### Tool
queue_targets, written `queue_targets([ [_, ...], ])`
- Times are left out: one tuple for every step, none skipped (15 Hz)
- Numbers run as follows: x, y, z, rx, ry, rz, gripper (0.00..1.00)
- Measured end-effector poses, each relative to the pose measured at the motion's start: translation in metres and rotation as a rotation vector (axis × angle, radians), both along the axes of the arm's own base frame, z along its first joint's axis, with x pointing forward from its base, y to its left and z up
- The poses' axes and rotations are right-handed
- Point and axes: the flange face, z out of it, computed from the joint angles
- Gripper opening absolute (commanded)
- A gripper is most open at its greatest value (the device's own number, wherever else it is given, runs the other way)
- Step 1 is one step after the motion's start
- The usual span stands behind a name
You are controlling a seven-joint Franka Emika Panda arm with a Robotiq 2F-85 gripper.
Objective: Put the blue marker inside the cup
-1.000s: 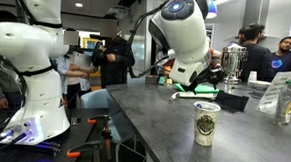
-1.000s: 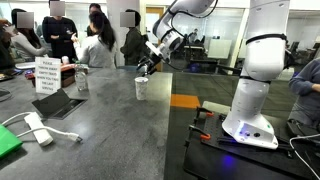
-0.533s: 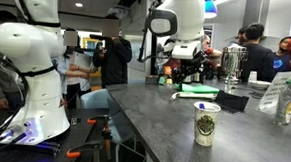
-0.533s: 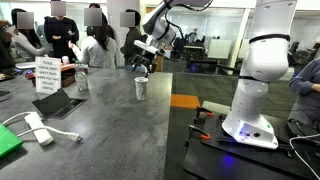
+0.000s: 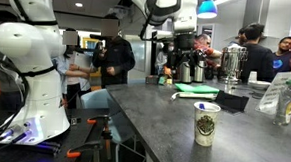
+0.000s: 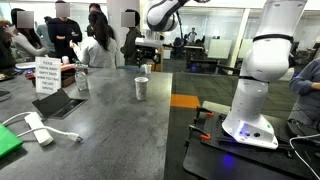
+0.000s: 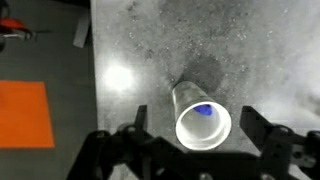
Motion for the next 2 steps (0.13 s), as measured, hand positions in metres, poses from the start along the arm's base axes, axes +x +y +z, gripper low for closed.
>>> queue_targets([
  [-0.0015,0.0072,0.0066,-0.031,0.009,0.046,1.0],
  [-0.0029,0.0146,0.0124,-0.062,0.019,0.096,1.0],
])
